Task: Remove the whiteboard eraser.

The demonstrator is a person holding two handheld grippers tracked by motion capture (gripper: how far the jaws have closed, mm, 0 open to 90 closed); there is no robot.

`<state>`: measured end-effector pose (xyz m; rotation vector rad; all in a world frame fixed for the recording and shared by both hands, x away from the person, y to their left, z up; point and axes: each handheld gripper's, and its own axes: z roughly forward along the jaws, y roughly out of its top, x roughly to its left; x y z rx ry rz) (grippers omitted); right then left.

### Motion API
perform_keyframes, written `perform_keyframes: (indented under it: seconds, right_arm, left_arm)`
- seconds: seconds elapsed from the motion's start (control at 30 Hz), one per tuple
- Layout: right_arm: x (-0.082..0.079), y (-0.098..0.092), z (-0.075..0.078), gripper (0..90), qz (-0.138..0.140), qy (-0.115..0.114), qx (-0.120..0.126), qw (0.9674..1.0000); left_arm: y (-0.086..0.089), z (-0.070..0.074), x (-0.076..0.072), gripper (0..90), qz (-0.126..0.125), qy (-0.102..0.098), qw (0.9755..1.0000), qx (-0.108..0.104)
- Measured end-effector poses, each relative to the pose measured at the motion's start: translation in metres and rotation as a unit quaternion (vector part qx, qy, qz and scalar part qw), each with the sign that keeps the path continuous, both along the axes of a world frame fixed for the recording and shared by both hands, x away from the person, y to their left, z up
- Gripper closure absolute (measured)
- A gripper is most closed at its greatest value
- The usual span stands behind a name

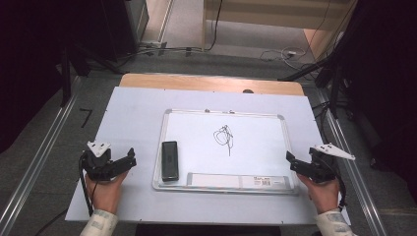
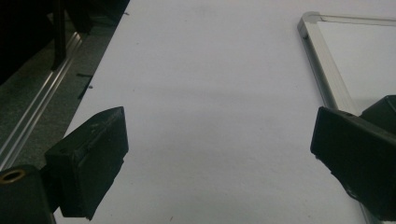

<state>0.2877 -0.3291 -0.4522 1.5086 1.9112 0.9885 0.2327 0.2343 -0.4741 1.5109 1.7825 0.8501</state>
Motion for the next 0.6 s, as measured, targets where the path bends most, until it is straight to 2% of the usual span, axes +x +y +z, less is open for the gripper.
perform_keyframes:
  seconds: [0.33,0.6]
  right_arm:
    - [-0.001,-0.001,-0.001,11.4,-0.003,0.001,-0.003,1.0000]
    - [-0.001,-0.001,-0.001,11.4,-0.003,0.004,-0.004,1.0000]
  left_arm:
    - [-0.005,0.001,0.001,4.6,-0.002,0.000,1.0000,-0.010]
    - [-0.015,0.002,0.004,4.6,-0.014,0.001,0.9999,-0.004]
